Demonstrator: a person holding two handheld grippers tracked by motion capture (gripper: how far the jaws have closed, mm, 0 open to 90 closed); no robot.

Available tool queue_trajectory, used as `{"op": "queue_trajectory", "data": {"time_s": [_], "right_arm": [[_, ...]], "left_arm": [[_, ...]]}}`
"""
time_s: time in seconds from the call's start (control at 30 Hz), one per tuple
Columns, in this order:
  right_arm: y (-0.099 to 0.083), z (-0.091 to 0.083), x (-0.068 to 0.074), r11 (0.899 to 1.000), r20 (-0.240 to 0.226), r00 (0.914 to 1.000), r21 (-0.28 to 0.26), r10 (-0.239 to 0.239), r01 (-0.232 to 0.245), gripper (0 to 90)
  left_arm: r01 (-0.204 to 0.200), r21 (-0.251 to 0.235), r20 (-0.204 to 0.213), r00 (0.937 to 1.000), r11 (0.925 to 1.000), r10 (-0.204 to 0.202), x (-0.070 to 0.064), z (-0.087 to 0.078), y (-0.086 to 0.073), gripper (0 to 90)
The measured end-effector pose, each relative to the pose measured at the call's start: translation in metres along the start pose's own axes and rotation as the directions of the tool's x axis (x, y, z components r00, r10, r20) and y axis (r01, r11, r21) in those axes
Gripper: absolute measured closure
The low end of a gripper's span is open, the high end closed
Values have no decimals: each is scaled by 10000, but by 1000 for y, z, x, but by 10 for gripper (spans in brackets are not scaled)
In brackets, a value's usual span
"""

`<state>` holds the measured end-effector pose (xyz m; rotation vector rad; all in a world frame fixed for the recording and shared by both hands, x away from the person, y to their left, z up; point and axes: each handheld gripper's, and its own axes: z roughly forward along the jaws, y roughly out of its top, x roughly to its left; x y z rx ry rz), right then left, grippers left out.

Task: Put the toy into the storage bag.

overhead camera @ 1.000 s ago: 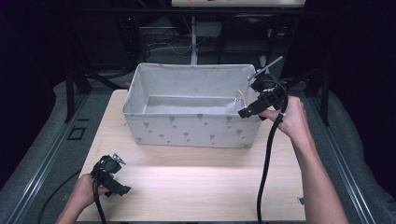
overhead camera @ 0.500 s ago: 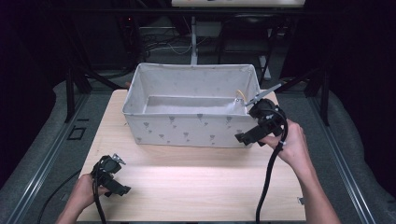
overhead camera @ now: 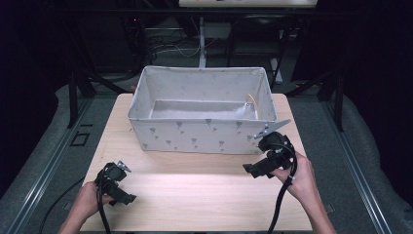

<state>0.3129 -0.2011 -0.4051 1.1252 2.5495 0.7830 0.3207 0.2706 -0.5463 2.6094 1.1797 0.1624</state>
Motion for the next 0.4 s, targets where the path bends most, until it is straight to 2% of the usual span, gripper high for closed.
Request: {"op": "queue_trajectory", "data": {"time_s": [0.13, 0.17, 0.4], "right_arm": [[-12, 12, 3, 9992, -99, 9999, 406, 21, -17, 0], [-15, 14, 4, 9996, -111, 9999, 280, 69, -66, 0], [-35, 31, 10, 9992, -214, 9997, 373, 120, -112, 0]], "left_arm": [[-7, 2, 1, 10000, 10000, 7, 0, 0, 0, 3], [15, 9, 5, 10000, 10000, -15, 0, 1, 0, 2], [14, 12, -25, 10000, 10000, -14, 0, 2, 1, 2]]}}
